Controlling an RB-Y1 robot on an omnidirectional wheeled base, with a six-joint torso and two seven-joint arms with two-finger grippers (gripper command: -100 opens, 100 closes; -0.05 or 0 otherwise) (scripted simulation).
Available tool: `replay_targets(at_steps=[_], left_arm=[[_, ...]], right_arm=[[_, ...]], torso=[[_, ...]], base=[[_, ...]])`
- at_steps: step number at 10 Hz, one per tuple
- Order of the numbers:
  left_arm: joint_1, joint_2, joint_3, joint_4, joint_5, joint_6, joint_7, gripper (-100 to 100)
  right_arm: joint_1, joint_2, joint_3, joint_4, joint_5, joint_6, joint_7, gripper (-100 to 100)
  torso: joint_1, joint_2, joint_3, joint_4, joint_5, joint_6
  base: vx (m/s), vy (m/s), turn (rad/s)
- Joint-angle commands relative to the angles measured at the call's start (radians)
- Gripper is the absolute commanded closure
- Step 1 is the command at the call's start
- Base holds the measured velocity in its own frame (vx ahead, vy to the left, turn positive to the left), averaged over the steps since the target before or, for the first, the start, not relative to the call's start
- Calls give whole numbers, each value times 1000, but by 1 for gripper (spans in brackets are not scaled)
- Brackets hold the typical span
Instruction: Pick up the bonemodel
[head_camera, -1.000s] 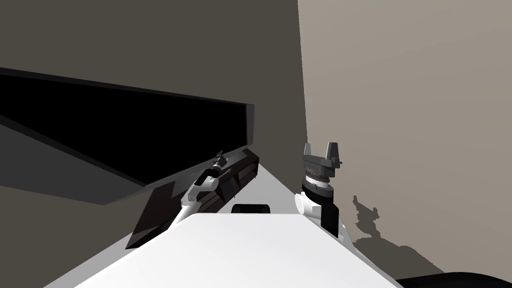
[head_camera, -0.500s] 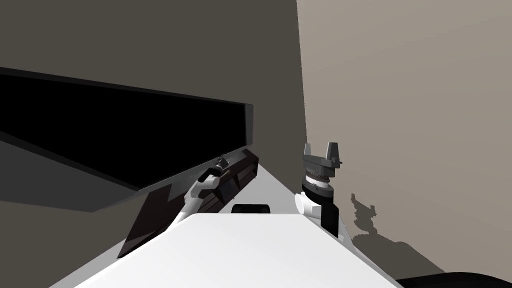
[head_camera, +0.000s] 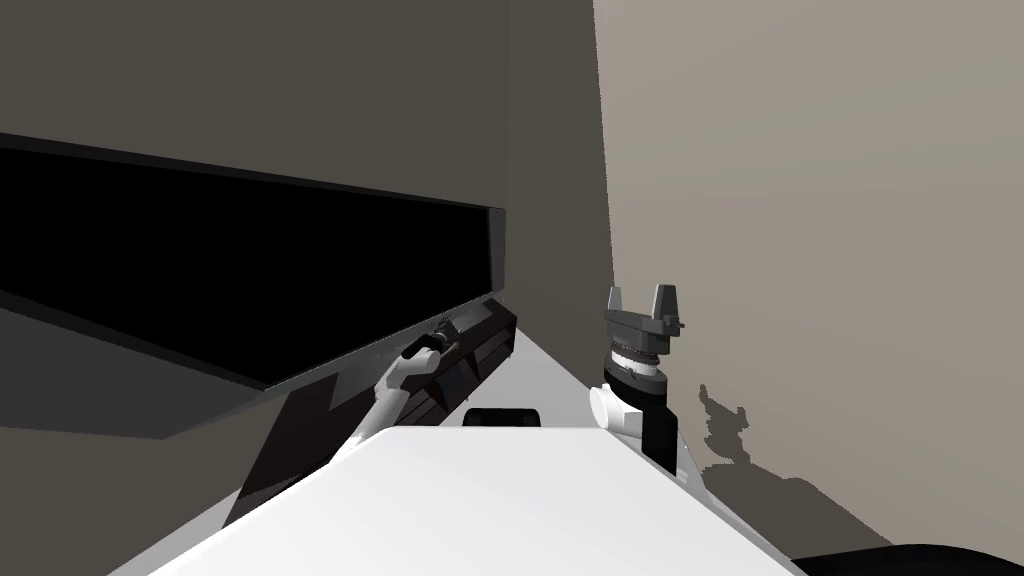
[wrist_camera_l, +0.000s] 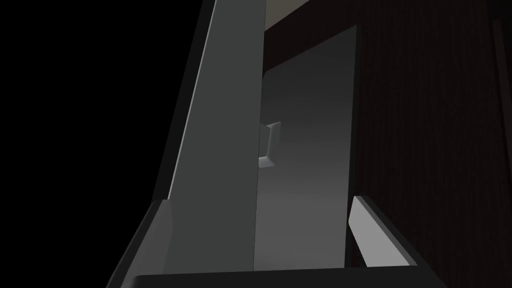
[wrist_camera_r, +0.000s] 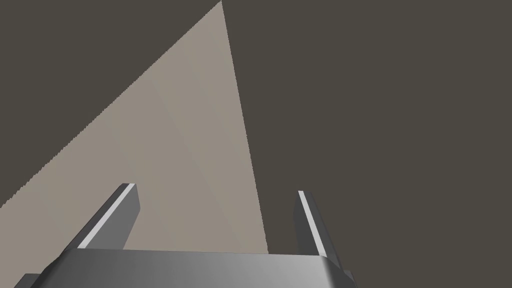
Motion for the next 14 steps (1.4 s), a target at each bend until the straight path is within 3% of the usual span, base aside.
replay_targets(at_steps=[1, 4, 5, 6, 7, 8, 10, 14], left_arm=[[-25, 12, 1, 50, 25, 50, 28, -100], [-45, 20, 2, 95, 43, 104, 49, -100], [-64, 28, 2, 137, 61, 136, 70, -100], [-64, 28, 2, 137, 61, 151, 70, -100], [-81, 36, 3, 177, 79, 185, 89, -100], [-81, 36, 3, 177, 79, 196, 89, -100], [-113, 50, 4, 246, 112, 262, 123, -100], [-140, 59, 4, 327, 142, 360, 151, -100]], right_arm=[[0, 0, 0, 0, 0, 0, 0, 0], [0, 0, 0, 0, 0, 0, 0, 0], [0, 0, 0, 0, 0, 0, 0, 0], [0, 0, 0, 0, 0, 0, 0, 0], [0, 0, 0, 0, 0, 0, 0, 0], [0, 0, 0, 0, 0, 0, 0, 0], [0, 0, 0, 0, 0, 0, 0, 0], [0, 0, 0, 0, 0, 0, 0, 0]], torso=[[0, 0, 0, 0, 0, 0], [1, 0, 0, 0, 0, 0], [0, 0, 0, 0, 0, 0], [1, 0, 0, 0, 0, 0], [1, 0, 0, 0, 0, 0], [1, 0, 0, 0, 0, 0], [1, 0, 0, 0, 0, 0], [1, 1, 0, 0, 0, 0]], base=[[29, 19, -26], [25, 18, -16], [32, 22, -19], [26, 21, -13], [29, 27, -13], [27, 25, -12], [36, 33, -13], [24, 31, -5]])
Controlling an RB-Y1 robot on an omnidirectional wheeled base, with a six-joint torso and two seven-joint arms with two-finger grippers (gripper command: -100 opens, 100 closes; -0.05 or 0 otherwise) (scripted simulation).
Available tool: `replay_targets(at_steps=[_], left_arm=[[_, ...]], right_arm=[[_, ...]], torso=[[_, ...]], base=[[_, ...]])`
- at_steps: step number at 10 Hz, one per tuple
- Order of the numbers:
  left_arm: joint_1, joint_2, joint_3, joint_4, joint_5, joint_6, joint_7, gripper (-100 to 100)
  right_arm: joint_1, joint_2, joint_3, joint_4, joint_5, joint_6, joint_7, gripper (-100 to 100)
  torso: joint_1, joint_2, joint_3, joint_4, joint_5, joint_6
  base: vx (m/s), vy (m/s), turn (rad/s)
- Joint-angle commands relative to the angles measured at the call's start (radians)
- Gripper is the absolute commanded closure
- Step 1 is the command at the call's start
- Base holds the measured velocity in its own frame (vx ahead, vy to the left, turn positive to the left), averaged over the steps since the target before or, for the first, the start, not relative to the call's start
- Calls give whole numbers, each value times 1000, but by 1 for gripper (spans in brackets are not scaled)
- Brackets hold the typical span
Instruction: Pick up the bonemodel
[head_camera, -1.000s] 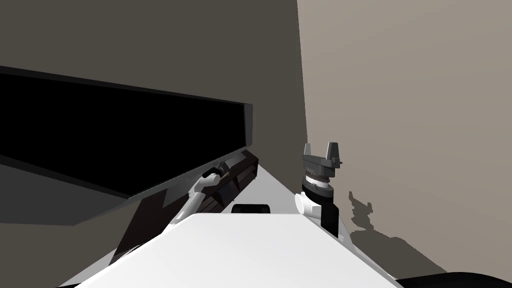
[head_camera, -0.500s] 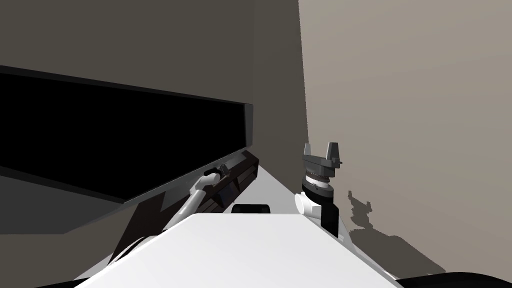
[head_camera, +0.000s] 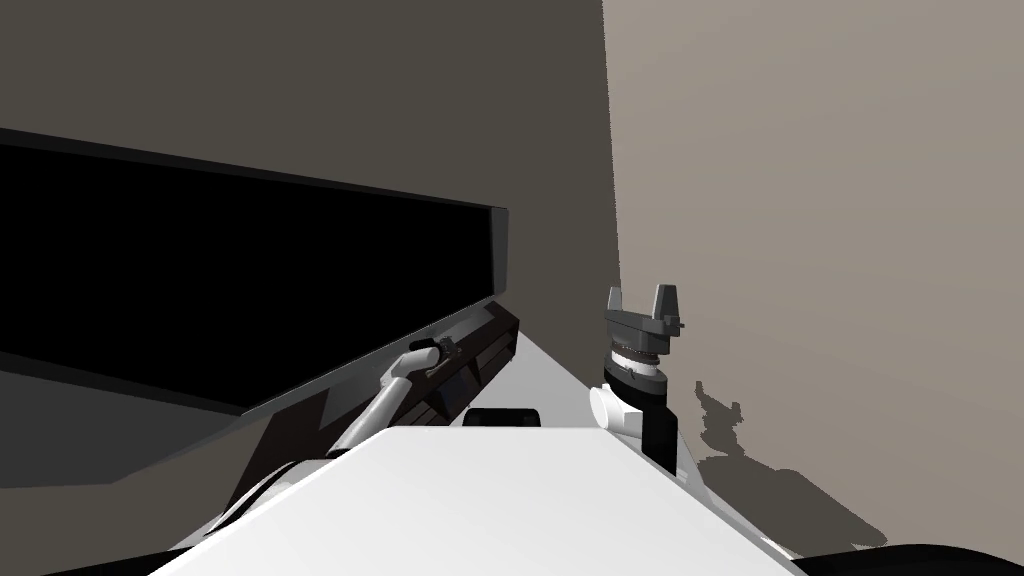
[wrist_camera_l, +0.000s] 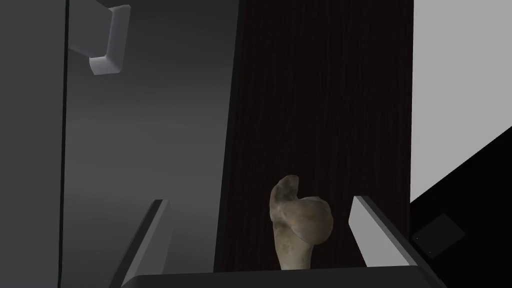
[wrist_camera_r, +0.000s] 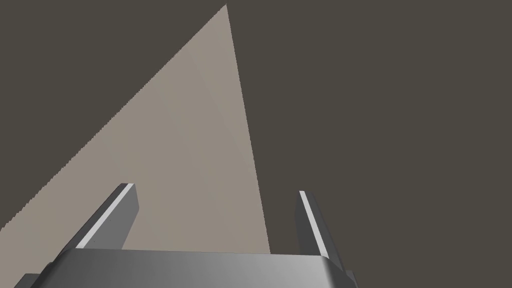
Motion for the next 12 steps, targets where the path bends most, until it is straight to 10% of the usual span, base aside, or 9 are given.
replay_targets(at_steps=[1, 12], left_arm=[[-22, 5, 1, 50, 18, 50, 22, -100], [-64, 26, 1, 201, 72, 213, 63, -100]], right_arm=[[0, 0, 0, 0, 0, 0, 0, 0], [0, 0, 0, 0, 0, 0, 0, 0]], torso=[[0, 0, 0, 0, 0, 0], [-2, 2, 1, 0, 0, 0]], base=[[32, 35, -3], [18, 27, 3]])
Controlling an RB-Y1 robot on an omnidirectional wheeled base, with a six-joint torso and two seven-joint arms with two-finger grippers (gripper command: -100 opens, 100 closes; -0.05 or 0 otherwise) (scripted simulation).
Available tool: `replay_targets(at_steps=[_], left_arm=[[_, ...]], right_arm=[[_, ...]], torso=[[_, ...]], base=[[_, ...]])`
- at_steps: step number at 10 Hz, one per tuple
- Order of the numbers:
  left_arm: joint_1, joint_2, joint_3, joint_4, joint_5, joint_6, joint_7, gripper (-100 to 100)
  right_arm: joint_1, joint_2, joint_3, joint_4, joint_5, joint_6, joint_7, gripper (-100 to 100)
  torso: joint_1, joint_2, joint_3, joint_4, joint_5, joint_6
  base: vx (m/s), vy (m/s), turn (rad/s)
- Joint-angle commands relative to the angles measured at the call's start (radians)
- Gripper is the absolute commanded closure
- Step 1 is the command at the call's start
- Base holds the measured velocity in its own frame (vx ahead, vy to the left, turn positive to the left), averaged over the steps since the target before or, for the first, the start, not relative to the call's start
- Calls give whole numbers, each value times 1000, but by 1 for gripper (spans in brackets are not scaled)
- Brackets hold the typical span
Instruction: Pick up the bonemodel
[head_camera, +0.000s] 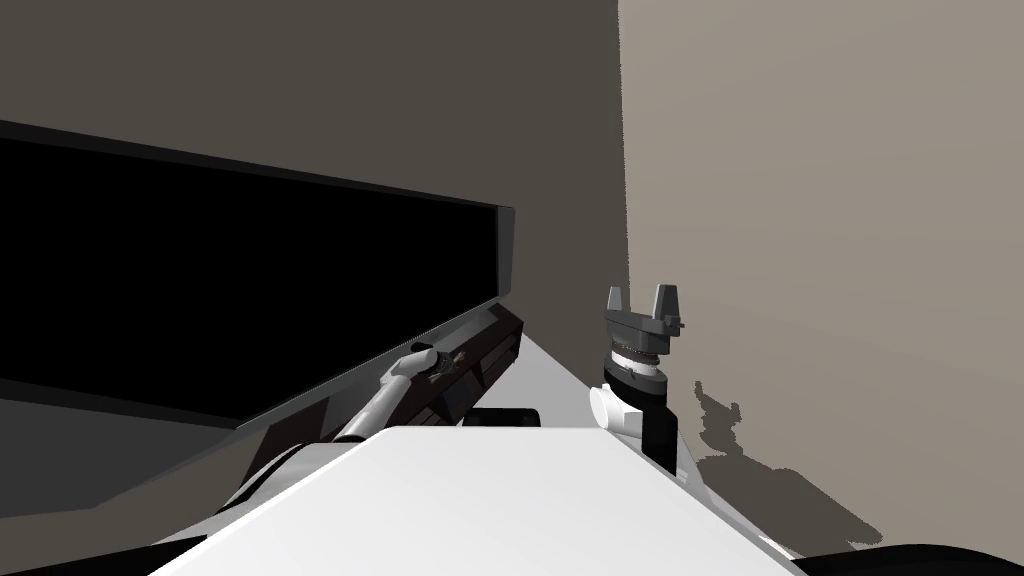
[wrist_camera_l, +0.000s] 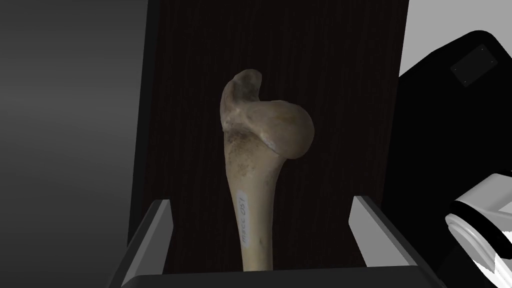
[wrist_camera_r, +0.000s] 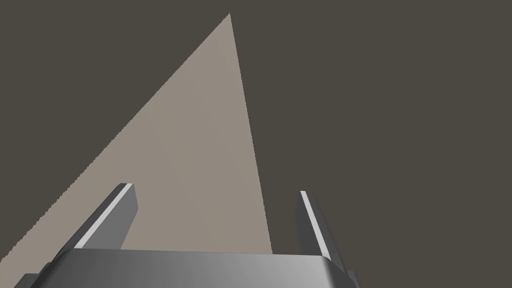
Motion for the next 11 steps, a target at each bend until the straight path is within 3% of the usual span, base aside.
replay_targets(at_steps=[1, 2, 5, 6, 7, 11], left_arm=[[0, 0, 0, 0, 0, 0, 0, 0], [3, -18, 2, 26, -7, -30, -13, -100], [8, -46, 6, 66, -19, -74, -33, -100], [9, -39, 5, 54, -15, -61, -28, -100], [10, -39, 5, 56, -15, -65, -30, 100], [8, -37, 6, 54, -16, -66, -31, 100]], right_arm=[[0, 0, 0, 0, 0, 0, 0, 0], [0, 0, 0, 0, 0, 0, 0, 0], [0, 0, 0, 0, 0, 0, 0, 0], [0, 0, 0, 0, 0, 0, 0, 0], [0, 0, 0, 0, 0, 0, 0, 0], [0, 0, 0, 0, 0, 0, 0, 0]], torso=[[0, 0, 0, 0, 0, 0], [0, 0, 0, 0, 0, 0], [-1, 0, 0, 0, 0, 0], [0, 0, 0, 0, 0, 0], [0, 0, 0, 0, 0, 0], [0, -1, -2, -2, 2, 1]], base=[[0, 0, 0], [0, 0, 0], [2, -2, 7], [0, 0, 0], [0, 0, 0], [0, 0, 0]])
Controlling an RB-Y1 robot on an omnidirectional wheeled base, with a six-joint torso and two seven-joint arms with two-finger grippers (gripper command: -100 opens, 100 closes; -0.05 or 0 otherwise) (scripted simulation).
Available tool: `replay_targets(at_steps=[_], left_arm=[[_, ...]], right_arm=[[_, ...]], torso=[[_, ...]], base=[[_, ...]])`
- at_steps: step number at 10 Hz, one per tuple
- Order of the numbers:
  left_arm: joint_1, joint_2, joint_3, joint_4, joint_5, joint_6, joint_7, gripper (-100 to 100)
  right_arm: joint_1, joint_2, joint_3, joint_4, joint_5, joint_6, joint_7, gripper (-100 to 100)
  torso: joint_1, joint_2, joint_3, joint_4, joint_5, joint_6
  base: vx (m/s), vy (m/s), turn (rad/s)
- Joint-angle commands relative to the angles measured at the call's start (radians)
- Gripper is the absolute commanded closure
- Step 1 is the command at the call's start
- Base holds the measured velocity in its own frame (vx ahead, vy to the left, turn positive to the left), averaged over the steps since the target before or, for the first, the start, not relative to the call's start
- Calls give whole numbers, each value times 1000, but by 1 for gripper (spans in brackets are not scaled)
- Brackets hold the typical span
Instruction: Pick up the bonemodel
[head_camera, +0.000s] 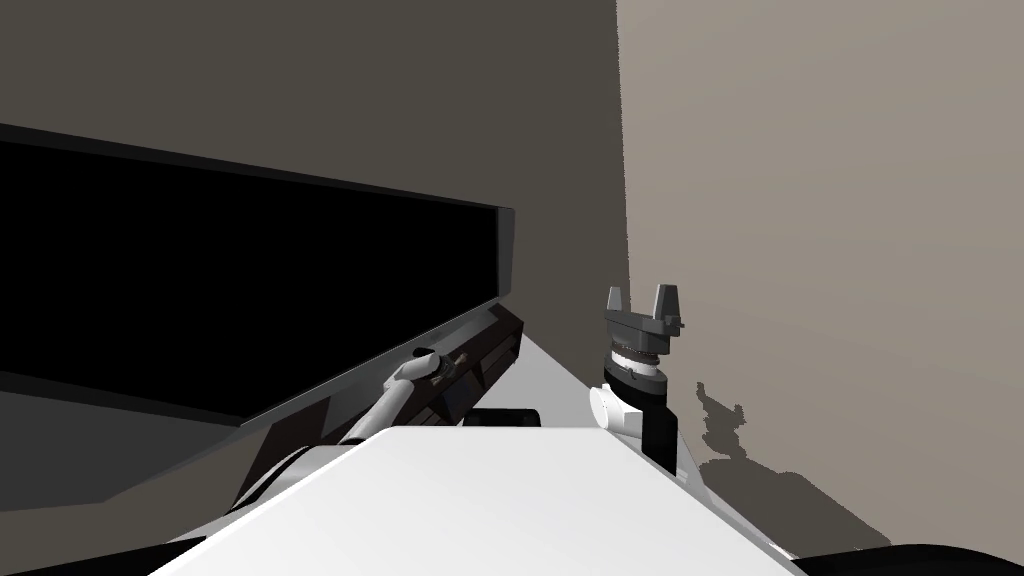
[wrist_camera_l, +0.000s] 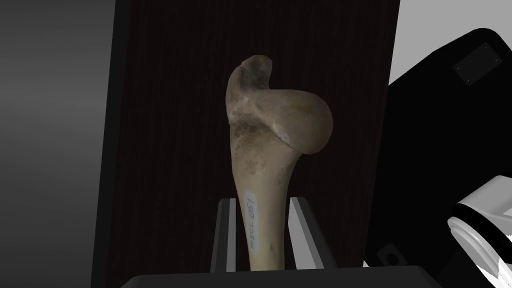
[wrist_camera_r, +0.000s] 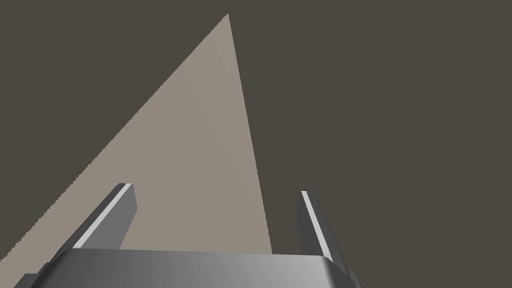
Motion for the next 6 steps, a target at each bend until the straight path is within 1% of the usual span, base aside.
replay_targets(at_steps=[1, 2, 4, 5, 6], left_arm=[[0, 0, 0, 0, 0, 0, 0, 0], [-4, 14, -4, -21, 7, 29, 14, 100], [-7, 32, -6, -48, 14, 59, 27, 100], [-2, 26, -5, -42, 12, 46, 22, 100], [-2, 27, -5, -45, 12, 50, 24, 0]], right_arm=[[0, 0, 0, 0, 0, 0, 0, 0], [0, 0, 0, 0, 0, 0, 0, 0], [0, 0, 0, 0, 0, 0, 0, 0], [0, 0, 0, 0, 0, 0, 0, 0], [0, 0, 0, 0, 0, 0, 0, 0]], torso=[[0, 0, 0, 0, 0, 0], [0, 0, 0, 0, 0, 0], [0, 0, 0, 0, 0, 0], [0, 0, 0, 0, 0, 0], [0, 0, 0, 0, 0, 0]], base=[[0, 0, 0], [6, 9, -21], [-2, 1, -6], [0, 0, 0], [0, 0, 0]])
